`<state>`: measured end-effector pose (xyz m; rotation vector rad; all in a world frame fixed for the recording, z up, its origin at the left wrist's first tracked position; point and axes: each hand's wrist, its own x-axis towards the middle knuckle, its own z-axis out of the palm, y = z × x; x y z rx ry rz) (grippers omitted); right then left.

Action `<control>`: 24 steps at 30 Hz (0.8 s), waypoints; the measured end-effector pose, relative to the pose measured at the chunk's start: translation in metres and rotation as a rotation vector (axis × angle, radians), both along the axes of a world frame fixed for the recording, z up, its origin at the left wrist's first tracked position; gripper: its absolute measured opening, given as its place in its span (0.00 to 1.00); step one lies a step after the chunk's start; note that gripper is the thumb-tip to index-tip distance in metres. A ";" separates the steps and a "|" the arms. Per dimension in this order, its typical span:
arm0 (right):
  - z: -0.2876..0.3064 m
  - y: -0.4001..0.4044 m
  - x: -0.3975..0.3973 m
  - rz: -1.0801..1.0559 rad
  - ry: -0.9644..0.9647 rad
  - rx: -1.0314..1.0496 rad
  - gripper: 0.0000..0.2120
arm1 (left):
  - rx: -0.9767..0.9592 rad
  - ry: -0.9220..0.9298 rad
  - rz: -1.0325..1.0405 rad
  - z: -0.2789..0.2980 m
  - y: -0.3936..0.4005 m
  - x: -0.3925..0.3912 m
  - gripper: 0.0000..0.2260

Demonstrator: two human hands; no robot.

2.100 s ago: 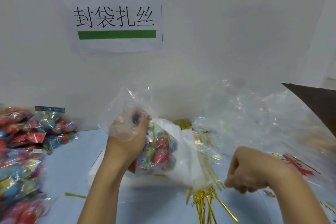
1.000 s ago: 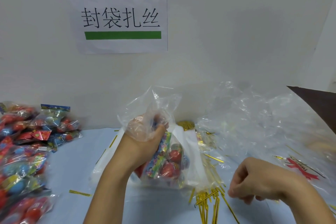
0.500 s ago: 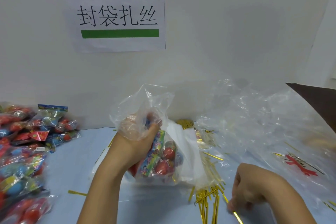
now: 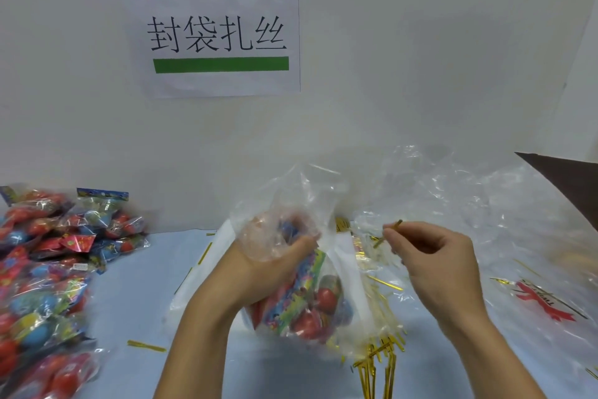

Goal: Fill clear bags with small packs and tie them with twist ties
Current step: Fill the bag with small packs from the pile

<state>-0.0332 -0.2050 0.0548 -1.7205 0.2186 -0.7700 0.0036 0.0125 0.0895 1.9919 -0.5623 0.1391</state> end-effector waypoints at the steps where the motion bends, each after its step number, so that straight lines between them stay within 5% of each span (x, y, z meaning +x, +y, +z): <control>1: 0.000 0.007 0.002 0.031 -0.072 0.111 0.07 | 0.013 0.020 -0.034 -0.001 -0.001 -0.002 0.06; 5: -0.006 0.032 0.006 0.161 -0.061 0.290 0.08 | 0.023 0.149 -0.139 -0.004 -0.011 -0.006 0.05; 7: -0.009 0.041 0.008 0.199 -0.012 0.324 0.05 | 0.014 0.189 -0.171 -0.008 -0.017 -0.005 0.14; 16: -0.009 0.064 0.001 0.092 -0.035 0.177 0.06 | -0.286 -0.073 -0.040 -0.021 -0.040 0.005 0.05; 24: -0.015 0.071 0.006 -0.098 0.014 0.174 0.05 | -0.469 0.218 0.134 -0.031 -0.043 0.009 0.04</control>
